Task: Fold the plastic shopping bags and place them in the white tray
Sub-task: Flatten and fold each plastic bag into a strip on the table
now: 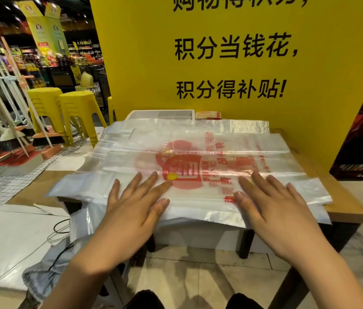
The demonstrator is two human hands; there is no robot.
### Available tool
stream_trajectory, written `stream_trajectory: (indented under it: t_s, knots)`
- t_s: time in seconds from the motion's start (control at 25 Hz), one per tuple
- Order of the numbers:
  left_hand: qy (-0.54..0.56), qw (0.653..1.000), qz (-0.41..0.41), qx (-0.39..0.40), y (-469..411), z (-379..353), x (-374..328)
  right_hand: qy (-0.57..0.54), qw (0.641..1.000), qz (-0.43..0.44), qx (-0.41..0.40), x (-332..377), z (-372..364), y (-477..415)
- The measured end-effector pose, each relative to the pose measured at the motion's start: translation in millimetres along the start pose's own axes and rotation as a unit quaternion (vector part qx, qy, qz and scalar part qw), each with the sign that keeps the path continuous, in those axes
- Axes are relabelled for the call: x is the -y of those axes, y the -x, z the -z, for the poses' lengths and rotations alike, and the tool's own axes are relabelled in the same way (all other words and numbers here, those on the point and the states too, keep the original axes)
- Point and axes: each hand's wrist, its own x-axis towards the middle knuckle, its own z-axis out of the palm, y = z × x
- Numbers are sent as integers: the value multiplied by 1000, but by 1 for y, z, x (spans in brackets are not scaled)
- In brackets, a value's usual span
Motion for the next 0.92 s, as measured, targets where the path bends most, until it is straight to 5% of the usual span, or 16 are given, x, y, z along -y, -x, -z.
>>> stream_trajectory:
  t_s: [0.92]
  knots:
    - [9, 1000, 7, 25, -4, 1, 3, -16, 999, -11, 27, -10, 7, 0]
